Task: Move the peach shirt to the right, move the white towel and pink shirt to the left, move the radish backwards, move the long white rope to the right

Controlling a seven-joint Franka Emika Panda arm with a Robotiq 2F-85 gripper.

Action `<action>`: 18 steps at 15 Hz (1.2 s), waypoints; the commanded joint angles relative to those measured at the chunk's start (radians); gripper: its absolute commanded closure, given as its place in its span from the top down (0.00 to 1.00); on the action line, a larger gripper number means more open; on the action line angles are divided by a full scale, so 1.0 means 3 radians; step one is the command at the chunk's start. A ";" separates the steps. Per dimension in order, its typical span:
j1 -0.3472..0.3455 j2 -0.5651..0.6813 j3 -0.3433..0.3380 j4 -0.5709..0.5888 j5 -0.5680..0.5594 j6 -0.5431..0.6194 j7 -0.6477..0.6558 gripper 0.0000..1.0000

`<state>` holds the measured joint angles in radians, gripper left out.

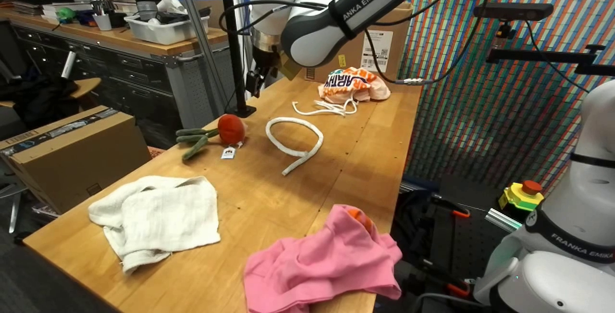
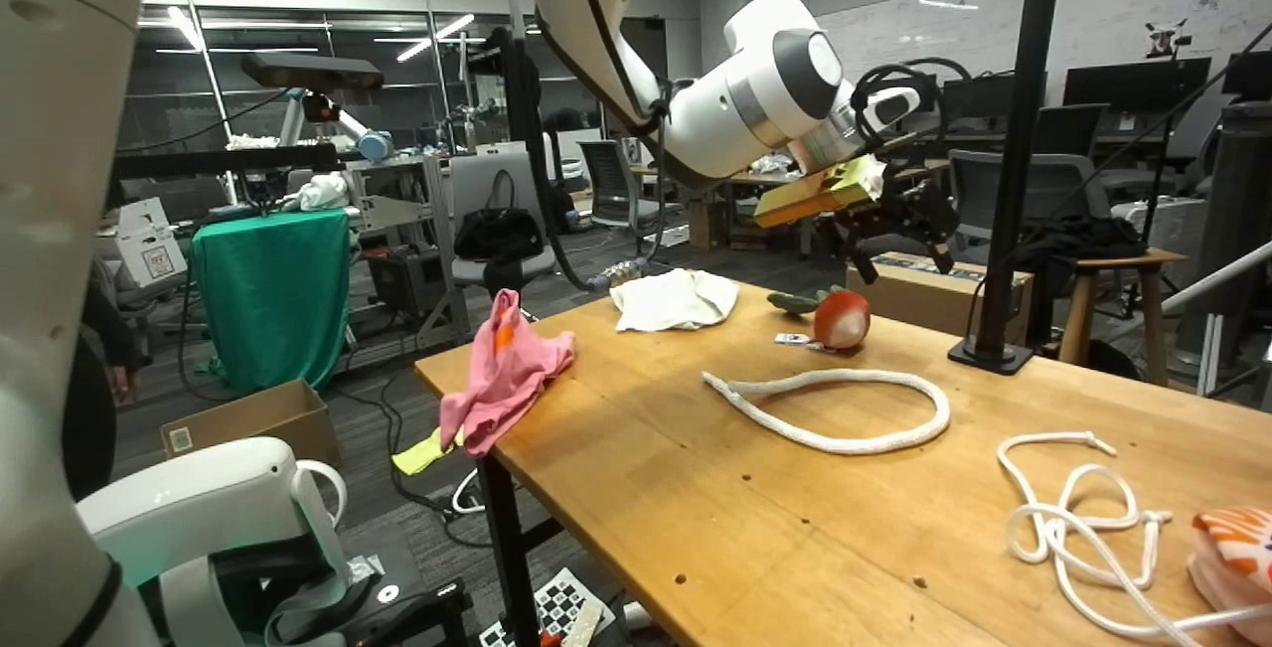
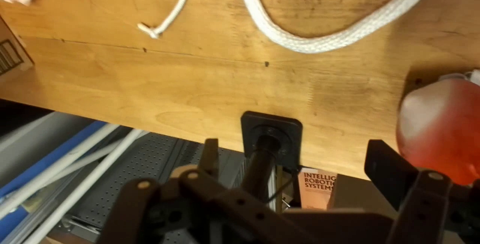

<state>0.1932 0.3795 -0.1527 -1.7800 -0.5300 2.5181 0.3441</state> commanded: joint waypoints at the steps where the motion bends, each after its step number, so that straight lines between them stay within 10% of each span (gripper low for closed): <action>1: -0.0179 -0.0284 -0.0038 -0.0361 0.0029 0.0027 -0.0020 1.00; 18: -0.0914 -0.0341 -0.0079 -0.0855 0.1100 -0.0302 -0.0054 1.00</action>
<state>-0.0695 0.2960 -0.1745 -2.0243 -0.2587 2.4519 0.3367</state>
